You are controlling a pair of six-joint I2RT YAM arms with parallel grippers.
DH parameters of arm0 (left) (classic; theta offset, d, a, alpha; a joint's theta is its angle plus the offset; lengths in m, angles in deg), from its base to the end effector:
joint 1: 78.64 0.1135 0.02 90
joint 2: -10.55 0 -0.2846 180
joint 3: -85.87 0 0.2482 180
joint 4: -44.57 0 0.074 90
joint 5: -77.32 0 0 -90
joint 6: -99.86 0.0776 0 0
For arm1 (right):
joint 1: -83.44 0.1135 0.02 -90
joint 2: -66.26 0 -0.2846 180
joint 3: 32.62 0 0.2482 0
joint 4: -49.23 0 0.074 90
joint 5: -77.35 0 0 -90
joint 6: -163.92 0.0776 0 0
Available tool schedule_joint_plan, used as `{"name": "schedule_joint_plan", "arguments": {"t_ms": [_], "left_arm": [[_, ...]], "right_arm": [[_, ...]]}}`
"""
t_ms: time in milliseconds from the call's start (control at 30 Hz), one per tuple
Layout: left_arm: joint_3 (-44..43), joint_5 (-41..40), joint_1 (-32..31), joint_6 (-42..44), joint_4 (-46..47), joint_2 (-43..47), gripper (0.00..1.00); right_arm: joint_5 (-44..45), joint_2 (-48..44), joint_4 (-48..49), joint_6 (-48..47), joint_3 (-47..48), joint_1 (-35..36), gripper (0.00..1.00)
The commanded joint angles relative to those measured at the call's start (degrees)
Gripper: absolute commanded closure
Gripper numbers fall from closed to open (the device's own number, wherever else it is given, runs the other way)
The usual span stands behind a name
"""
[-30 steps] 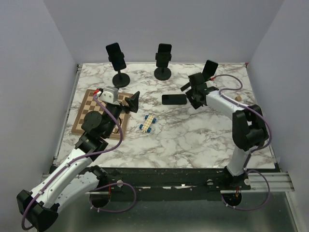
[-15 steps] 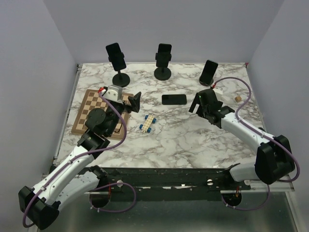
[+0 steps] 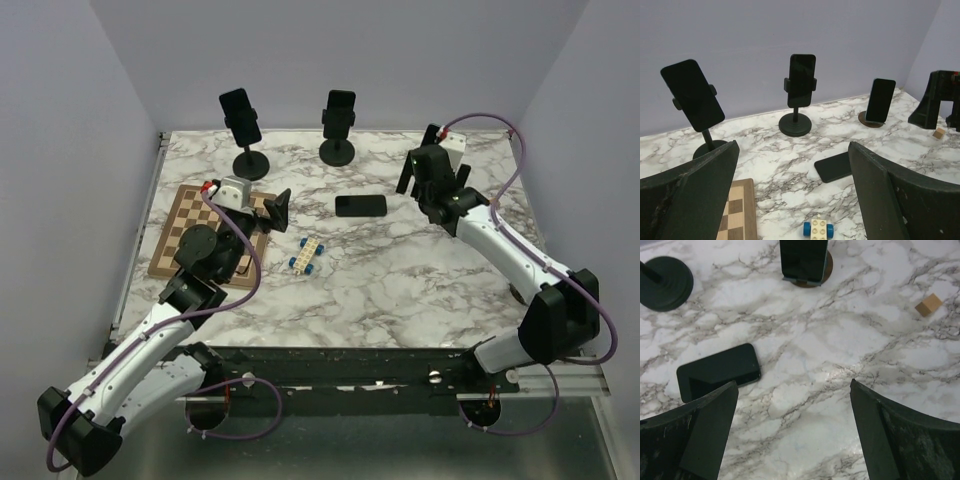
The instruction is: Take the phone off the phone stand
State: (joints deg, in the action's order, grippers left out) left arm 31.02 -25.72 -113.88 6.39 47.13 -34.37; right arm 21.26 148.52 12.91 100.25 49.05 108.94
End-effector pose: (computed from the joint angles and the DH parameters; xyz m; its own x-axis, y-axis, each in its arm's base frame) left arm 0.1808 -0.1063 0.3896 0.1532 -0.1804 -0.9716 0.3922 0.9135 -0.1078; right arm 0.3260 0.1075 0.3098 -0.4657 0.1857 -0.8652 0.2811 0.9582 0.0544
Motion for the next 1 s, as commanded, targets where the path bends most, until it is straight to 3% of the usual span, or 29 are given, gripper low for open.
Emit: {"name": "schedule_joint_plan", "arguments": {"t_ms": [0, 267, 433, 633, 767, 967], "left_arm": [[-1.3, 0.6, 0.3, -0.3, 0.1, -0.3, 0.01], [-1.4, 1.1, 0.3, -0.7, 0.2, -1.5, 0.01], [-1.5, 1.5, 0.3, -1.0, 0.2, -1.6, 0.01], [-1.6, 1.6, 0.4, -1.3, 0.1, -2.3, 0.01], [-1.6, 1.8, 0.4, -1.5, 0.1, -2.5, 0.01], [-1.8, 2.3, 0.4, -2.1, 0.0, -2.2, 0.01]], "right_arm": [[6.0, 5.0, 2.5, -2.5, 5.2, -0.4, 0.0], [-2.1, 17.6, 3.1, -0.9, 15.8, -10.1, 0.0], [-6.3, 22.8, 6.9, -7.2, 20.9, -11.6, 0.0], [-4.8, 29.0, 5.5, -6.9, 29.3, -11.7, 0.0], [2.8, 34.5, 2.3, -4.1, 36.3, -11.7, 0.0], [5.1, 42.1, -2.6, -2.7, 46.2, -11.7, 0.0]]}}
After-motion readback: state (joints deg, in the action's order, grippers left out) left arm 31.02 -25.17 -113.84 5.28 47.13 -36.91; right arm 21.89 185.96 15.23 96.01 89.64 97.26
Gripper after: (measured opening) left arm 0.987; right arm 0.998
